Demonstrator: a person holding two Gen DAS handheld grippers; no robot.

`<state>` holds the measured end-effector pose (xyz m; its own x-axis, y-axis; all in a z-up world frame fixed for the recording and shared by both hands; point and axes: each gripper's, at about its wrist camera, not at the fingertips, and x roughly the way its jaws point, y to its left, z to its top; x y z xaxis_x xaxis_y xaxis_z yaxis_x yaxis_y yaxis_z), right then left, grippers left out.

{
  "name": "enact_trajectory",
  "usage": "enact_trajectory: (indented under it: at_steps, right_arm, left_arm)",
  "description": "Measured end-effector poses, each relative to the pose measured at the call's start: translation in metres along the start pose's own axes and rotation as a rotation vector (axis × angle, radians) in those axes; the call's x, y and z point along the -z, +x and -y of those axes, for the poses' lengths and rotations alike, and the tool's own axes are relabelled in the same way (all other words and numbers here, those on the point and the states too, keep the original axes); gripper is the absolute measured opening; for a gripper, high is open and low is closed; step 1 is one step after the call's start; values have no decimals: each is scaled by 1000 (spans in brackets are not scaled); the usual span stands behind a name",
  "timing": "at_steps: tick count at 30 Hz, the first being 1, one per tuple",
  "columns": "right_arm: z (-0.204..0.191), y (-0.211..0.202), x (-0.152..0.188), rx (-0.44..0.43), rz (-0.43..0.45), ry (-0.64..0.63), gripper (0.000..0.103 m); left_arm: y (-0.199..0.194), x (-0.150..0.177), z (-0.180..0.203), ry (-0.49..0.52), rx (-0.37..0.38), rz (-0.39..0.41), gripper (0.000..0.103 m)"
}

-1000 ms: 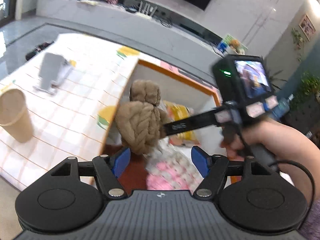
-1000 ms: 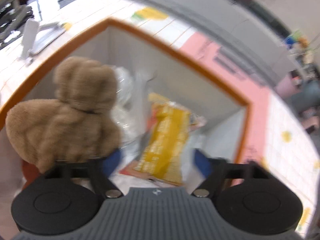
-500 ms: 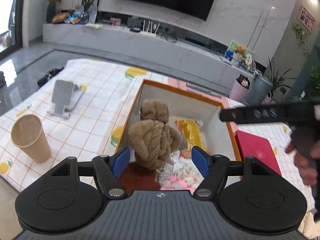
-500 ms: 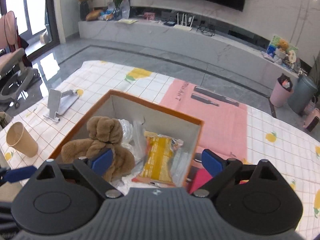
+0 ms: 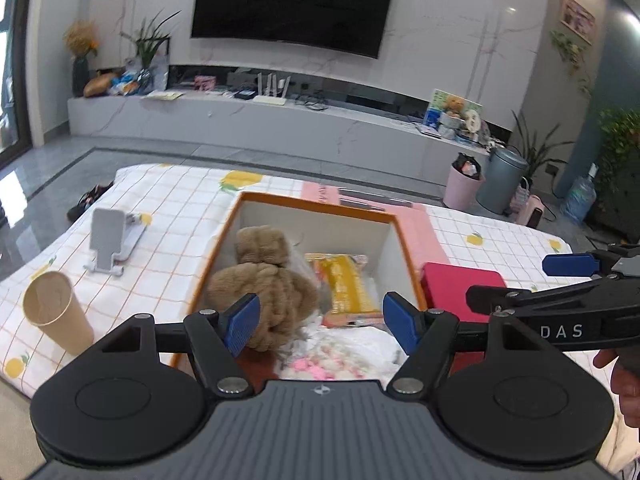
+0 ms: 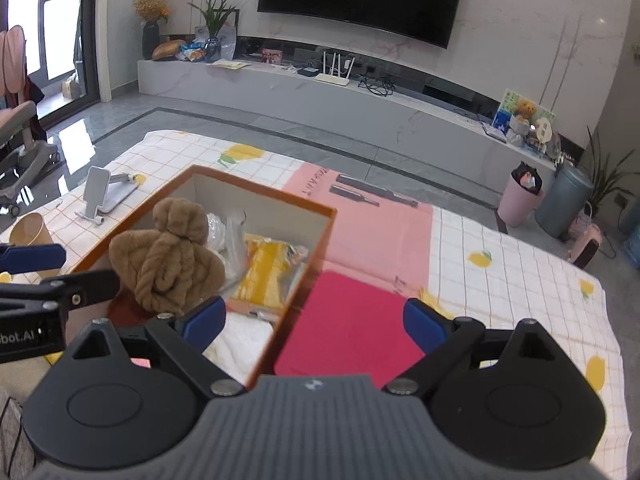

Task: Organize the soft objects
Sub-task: 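Move both tools back to the yellow cloth and white fluffy towel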

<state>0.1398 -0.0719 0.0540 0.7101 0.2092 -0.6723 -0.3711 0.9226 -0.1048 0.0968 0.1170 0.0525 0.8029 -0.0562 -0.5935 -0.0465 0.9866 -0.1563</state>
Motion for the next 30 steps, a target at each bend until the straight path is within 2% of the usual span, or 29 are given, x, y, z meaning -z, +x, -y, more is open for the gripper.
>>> enact_trajectory:
  at_steps: [3, 8, 13, 16, 19, 23, 26, 30]
  right_arm:
    - [16, -8, 12, 24, 24, 31, 94]
    - [56, -18, 32, 56, 27, 141, 94]
    - [92, -15, 55, 110, 30, 205, 94]
    - [111, -7, 73, 100, 22, 261, 94]
    - [127, 9, 91, 81, -15, 295, 94]
    - [142, 49, 114, -9, -70, 324, 96]
    - [146, 77, 125, 11, -134, 336, 96]
    - [151, 101, 128, 69, -157, 316, 97]
  left_arm:
    - [-1, 3, 12, -10, 15, 3, 83]
    - [4, 7, 26, -42, 81, 4, 82]
    - [9, 13, 46, 7, 102, 25, 82]
    - [16, 21, 59, 27, 108, 20, 82]
    - [23, 29, 77, 49, 115, 2, 82]
    - [29, 42, 95, 70, 130, 1, 80]
    - [35, 51, 109, 91, 135, -6, 80]
    - [43, 52, 126, 132, 108, -38, 80]
